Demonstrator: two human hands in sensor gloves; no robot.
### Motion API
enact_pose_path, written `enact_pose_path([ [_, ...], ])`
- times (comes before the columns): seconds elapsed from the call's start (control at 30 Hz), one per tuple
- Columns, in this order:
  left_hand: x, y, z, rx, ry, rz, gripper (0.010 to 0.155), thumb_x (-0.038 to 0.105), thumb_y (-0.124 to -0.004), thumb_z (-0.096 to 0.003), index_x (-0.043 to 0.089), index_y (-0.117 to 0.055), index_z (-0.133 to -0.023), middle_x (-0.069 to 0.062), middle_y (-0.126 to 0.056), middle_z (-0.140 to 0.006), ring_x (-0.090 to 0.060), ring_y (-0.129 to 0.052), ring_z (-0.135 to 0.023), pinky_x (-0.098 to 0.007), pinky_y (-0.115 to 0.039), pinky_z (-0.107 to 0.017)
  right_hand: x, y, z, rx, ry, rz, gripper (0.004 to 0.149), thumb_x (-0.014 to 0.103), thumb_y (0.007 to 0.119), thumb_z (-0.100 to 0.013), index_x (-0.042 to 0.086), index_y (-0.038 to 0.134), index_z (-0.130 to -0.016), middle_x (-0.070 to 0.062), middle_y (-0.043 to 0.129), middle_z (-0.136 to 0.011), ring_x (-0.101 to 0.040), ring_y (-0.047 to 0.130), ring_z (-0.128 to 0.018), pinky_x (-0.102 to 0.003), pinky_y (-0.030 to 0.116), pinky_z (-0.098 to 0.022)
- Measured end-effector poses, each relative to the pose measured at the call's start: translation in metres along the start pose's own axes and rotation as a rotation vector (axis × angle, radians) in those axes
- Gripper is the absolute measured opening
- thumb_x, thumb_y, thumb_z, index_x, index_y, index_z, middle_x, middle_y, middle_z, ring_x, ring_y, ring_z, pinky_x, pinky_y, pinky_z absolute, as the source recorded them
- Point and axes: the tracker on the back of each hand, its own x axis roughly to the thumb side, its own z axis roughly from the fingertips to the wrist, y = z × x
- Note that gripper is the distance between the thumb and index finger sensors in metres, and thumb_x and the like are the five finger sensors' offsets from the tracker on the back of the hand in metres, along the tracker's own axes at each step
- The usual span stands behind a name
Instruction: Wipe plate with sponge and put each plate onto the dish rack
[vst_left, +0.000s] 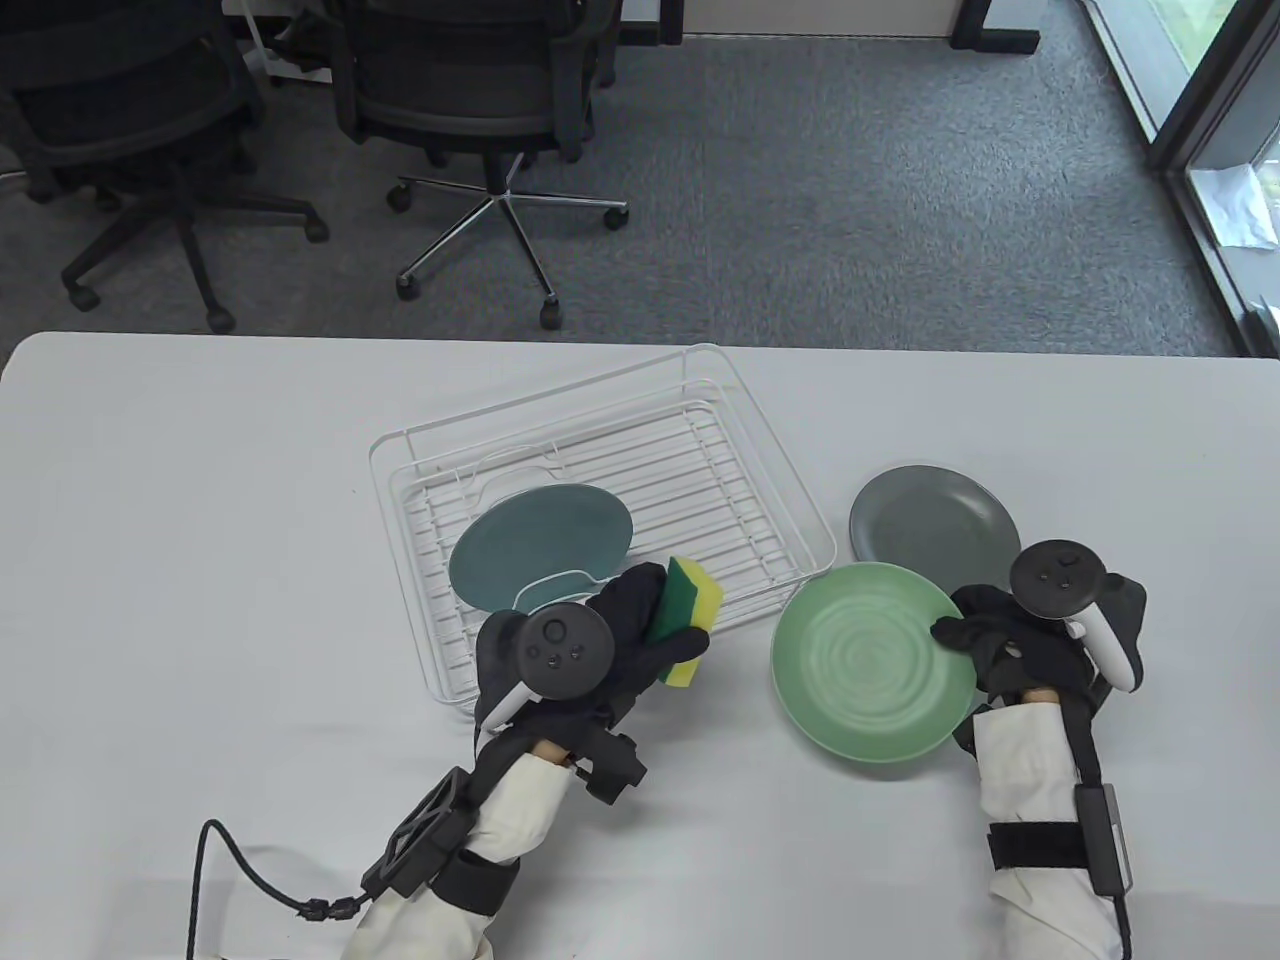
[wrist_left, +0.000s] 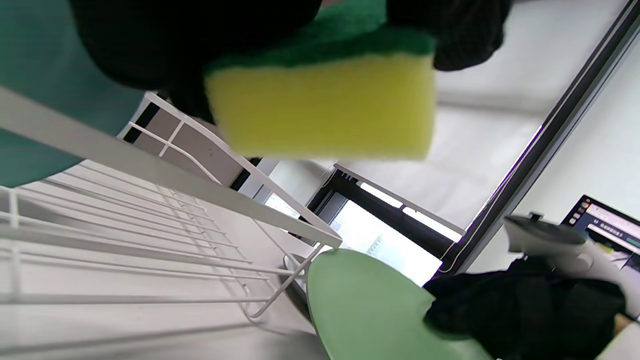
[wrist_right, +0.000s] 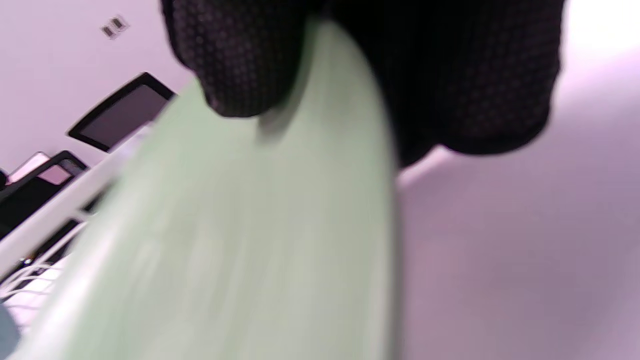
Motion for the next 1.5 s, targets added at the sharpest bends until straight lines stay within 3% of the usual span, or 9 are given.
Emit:
enact_pose_path([
  [0.1, 0.011, -0.004, -0.002, -0.006, -0.019, -0.076, 0.079, 0.052, -0.073, -0.0500, -0.004, -0.063, -0.105, -0.023, -0.085, -0.089, -0.039, -0.096, -0.069, -0.049, -0.086, -0.049, 0.019, -0.008, 0.009, -0.016, -0.011, 0.126, 0.035, 0.022, 0.081, -0.049, 0.006, 0.084, -0.080, -0.022, 0.094, -0.063, -0.029, 0.098, -0.044, -0.045, 0.088, -0.034],
  [0.2, 0.022, -0.007, -0.005, -0.011, -0.039, -0.108, 0.079, 0.052, -0.074, -0.0501, -0.004, -0.063, -0.105, -0.024, -0.085, -0.089, -0.040, -0.095, -0.070, -0.049, -0.085, -0.049, 0.030, -0.016, 0.017, -0.031, -0.046, 0.120, 0.035, 0.022, 0.081, -0.049, 0.006, 0.084, -0.080, -0.022, 0.094, -0.063, -0.029, 0.098, -0.044, -0.045, 0.088, -0.034],
  [0.43, 0.051, -0.015, -0.015, 0.019, -0.087, -0.137, 0.079, 0.051, -0.075, -0.0496, -0.003, -0.063, -0.106, -0.024, -0.084, -0.091, -0.041, -0.094, -0.072, -0.051, -0.084, -0.051, 0.053, -0.032, 0.038, -0.087, -0.181, -0.051, 0.035, 0.022, 0.080, -0.050, 0.005, 0.082, -0.081, -0.022, 0.094, -0.063, -0.028, 0.098, -0.043, -0.043, 0.089, -0.033],
  [0.67, 0.065, -0.024, -0.018, 0.046, -0.106, -0.355, 0.077, 0.049, -0.077, -0.0485, 0.000, -0.063, -0.106, -0.023, -0.082, -0.093, -0.043, -0.091, -0.077, -0.054, -0.081, -0.056, 0.072, -0.028, 0.048, -0.213, -0.295, -0.266, 0.036, 0.019, 0.077, -0.055, -0.002, 0.076, -0.084, -0.028, 0.093, -0.066, -0.030, 0.103, -0.034, -0.028, 0.094, -0.021],
  [0.9, 0.079, -0.041, -0.023, -0.018, -0.145, -0.497, 0.072, 0.049, -0.078, -0.0478, 0.007, -0.065, -0.104, -0.021, -0.082, -0.095, -0.042, -0.090, -0.078, -0.054, -0.081, -0.058, 0.080, -0.005, 0.046, -0.142, -0.401, -0.455, 0.039, 0.018, 0.073, -0.058, -0.007, 0.069, -0.087, -0.035, 0.090, -0.071, -0.037, 0.104, -0.040, -0.031, 0.095, -0.024],
  [1.07, 0.086, -0.046, -0.025, 0.013, -0.143, -0.459, 0.072, 0.049, -0.078, -0.0483, 0.006, -0.063, -0.104, -0.022, -0.081, -0.095, -0.042, -0.089, -0.079, -0.054, -0.080, -0.058, 0.072, 0.011, 0.044, -0.048, -0.486, -0.599, 0.041, 0.019, 0.073, -0.058, -0.006, 0.064, -0.089, -0.037, 0.084, -0.079, -0.044, 0.101, -0.052, -0.036, 0.094, -0.029],
  [1.23, 0.082, -0.043, -0.019, 0.073, -0.141, -0.586, 0.072, 0.050, -0.077, -0.0484, 0.007, -0.063, -0.105, -0.022, -0.081, -0.097, -0.043, -0.090, -0.080, -0.054, -0.080, -0.059, 0.063, 0.016, 0.035, 0.099, -0.551, -0.723, 0.043, 0.020, 0.073, -0.059, -0.005, 0.060, -0.091, -0.039, 0.079, -0.085, -0.049, 0.095, -0.059, -0.041, 0.092, -0.033],
  [1.33, 0.076, -0.040, -0.019, 0.065, -0.103, -0.685, 0.072, 0.050, -0.076, -0.0486, 0.007, -0.063, -0.105, -0.021, -0.081, -0.097, -0.042, -0.090, -0.080, -0.055, -0.080, -0.059, 0.060, 0.018, 0.033, 0.119, -0.545, -0.757, 0.044, 0.021, 0.073, -0.059, -0.005, 0.060, -0.092, -0.039, 0.078, -0.085, -0.049, 0.094, -0.060, -0.040, 0.091, -0.033],
  [1.5, 0.070, -0.039, -0.022, -0.097, -0.055, -0.699, 0.073, 0.051, -0.075, -0.0496, 0.005, -0.066, -0.105, -0.021, -0.084, -0.097, -0.042, -0.092, -0.080, -0.055, -0.081, -0.059, 0.053, 0.020, 0.029, 0.077, -0.490, -0.760, 0.044, 0.021, 0.072, -0.060, -0.006, 0.059, -0.092, -0.040, 0.077, -0.085, -0.048, 0.094, -0.060, -0.039, 0.091, -0.033],
])
